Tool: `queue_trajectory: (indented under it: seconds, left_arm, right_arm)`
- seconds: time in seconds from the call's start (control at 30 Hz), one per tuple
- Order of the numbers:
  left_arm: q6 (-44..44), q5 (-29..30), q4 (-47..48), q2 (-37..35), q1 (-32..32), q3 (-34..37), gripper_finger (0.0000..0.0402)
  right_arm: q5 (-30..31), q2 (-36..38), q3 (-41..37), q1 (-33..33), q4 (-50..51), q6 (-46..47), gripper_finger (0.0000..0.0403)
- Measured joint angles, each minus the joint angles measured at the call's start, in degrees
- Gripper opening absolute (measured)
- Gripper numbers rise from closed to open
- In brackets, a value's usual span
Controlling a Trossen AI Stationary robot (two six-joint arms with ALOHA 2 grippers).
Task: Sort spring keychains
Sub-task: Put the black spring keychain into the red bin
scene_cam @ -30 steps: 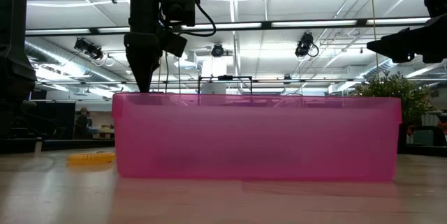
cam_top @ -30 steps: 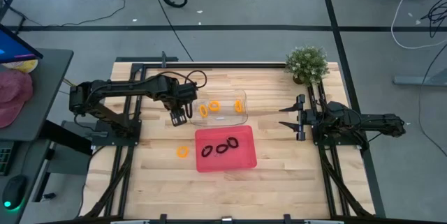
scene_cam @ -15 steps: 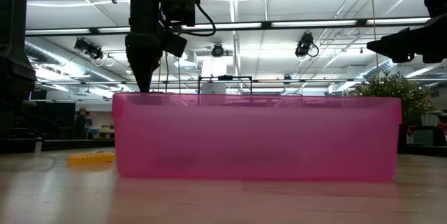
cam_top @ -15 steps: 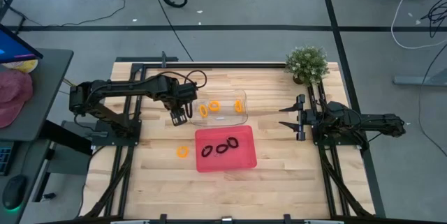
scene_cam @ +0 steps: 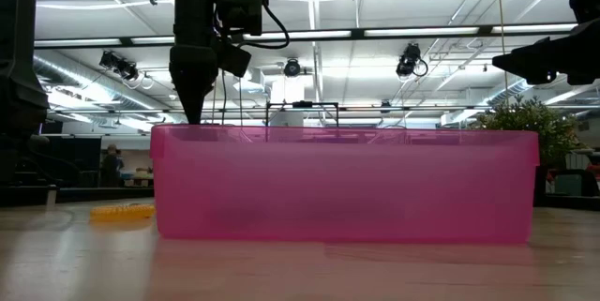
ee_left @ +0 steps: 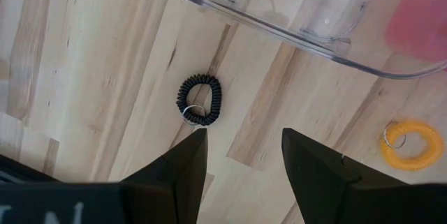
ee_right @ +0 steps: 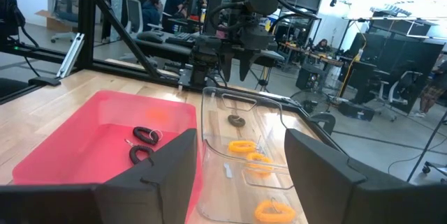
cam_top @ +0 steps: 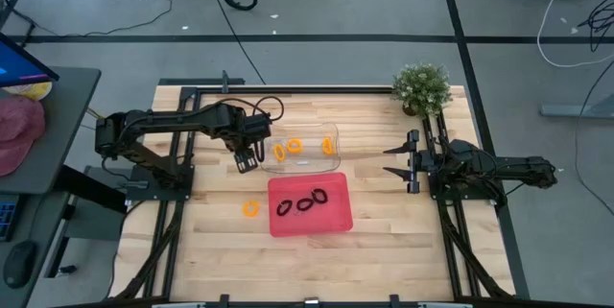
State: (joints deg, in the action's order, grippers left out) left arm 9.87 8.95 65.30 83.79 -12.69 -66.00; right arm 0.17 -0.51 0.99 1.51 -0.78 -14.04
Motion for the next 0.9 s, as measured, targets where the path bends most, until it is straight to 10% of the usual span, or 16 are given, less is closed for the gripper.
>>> queue_trajectory:
  seconds: [0.9]
  left_arm:
    - [4.6,-0.2,1.5,0.0,0.1,0.0,0.0188]
  right_arm:
    - [0.0,0.0,0.0,0.0,0.0,0.0,0.0222]
